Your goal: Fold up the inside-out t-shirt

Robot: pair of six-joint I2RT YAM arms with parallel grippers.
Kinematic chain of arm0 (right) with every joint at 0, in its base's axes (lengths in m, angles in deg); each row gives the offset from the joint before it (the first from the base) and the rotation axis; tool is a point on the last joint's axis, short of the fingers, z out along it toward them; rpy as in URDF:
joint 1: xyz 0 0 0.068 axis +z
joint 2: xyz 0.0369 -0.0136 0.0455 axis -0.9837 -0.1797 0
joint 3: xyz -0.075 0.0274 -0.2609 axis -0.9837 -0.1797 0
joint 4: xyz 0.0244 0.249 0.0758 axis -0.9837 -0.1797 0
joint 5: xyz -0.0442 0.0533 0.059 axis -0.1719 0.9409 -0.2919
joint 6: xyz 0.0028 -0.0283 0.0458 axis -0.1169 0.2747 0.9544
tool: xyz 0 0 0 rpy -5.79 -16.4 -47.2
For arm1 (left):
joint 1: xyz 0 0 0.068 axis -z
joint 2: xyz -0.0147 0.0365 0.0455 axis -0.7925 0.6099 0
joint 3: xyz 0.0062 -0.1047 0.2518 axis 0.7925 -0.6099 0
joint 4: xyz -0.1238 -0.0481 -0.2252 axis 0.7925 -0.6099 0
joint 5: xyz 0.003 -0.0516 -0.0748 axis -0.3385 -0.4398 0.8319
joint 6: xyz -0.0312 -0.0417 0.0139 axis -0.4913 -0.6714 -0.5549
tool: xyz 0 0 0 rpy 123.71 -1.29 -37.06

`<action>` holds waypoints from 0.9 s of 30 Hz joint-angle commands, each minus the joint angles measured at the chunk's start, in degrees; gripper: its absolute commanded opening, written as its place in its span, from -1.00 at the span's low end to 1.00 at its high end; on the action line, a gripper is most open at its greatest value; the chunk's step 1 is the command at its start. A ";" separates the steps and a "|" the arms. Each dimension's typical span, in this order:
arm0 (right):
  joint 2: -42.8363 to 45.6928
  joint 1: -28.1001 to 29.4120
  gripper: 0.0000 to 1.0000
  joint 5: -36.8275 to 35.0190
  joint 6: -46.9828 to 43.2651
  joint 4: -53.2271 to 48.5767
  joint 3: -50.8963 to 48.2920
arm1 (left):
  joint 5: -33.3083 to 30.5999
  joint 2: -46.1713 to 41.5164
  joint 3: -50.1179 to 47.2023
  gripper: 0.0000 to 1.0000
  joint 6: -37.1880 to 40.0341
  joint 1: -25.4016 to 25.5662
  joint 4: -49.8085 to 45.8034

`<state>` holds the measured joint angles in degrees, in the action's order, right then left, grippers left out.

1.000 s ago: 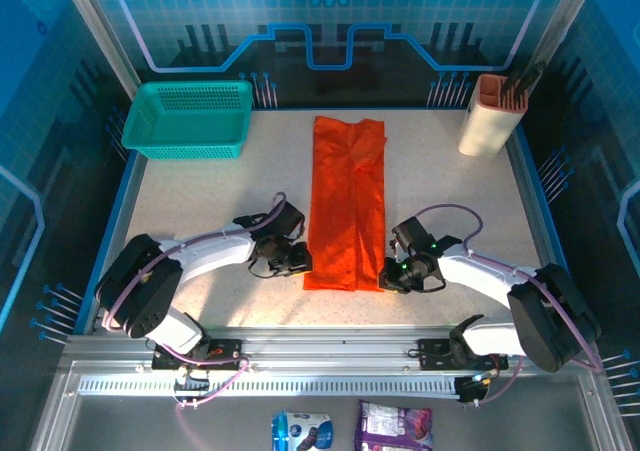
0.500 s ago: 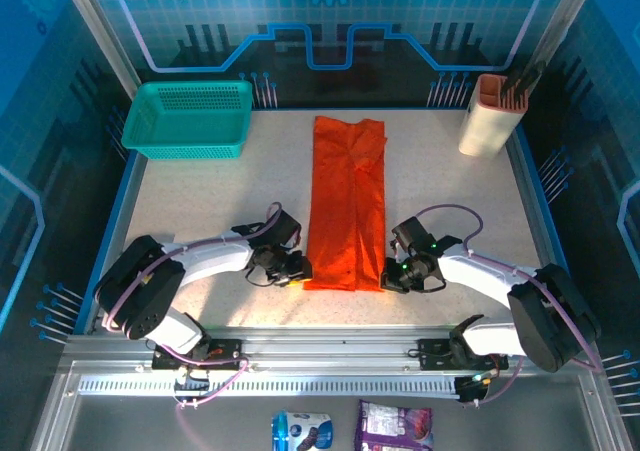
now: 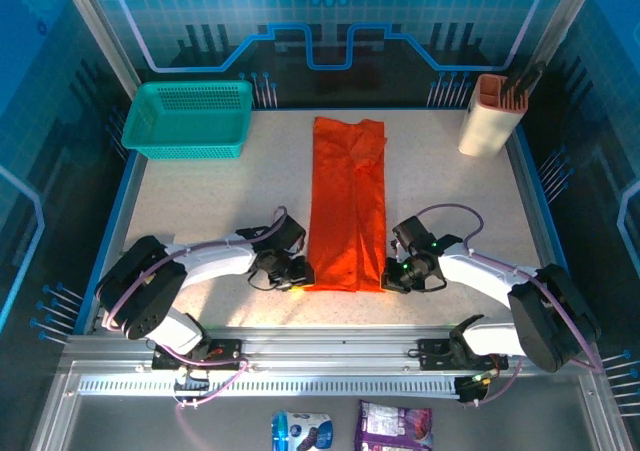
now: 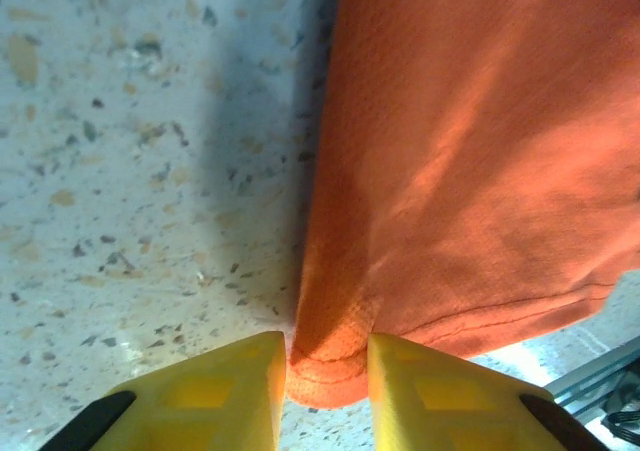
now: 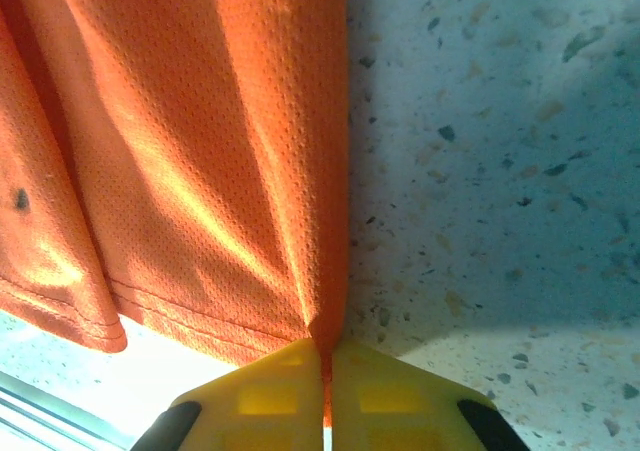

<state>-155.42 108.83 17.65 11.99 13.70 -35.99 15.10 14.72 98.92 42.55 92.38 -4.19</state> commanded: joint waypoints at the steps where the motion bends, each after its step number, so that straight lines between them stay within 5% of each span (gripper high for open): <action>1: 0.63 -0.53 -0.84 -0.01 -1.01 -2.22 1.21 | -1.04 0.36 1.13 -0.42 -1.30 1.06 -2.72; 10: 0.80 -0.87 -0.84 0.06 -1.38 -2.61 1.21 | -1.18 2.12 2.01 -0.50 -2.82 3.29 -1.38; 27: 5.53 -0.04 -1.00 0.16 -3.06 -11.80 3.68 | 2.66 -2.97 1.97 -1.00 1.18 3.62 -4.49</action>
<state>-152.36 108.49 17.65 10.03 8.00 -33.67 15.12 14.92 100.32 41.30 95.38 -5.70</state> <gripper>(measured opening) 0.040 0.055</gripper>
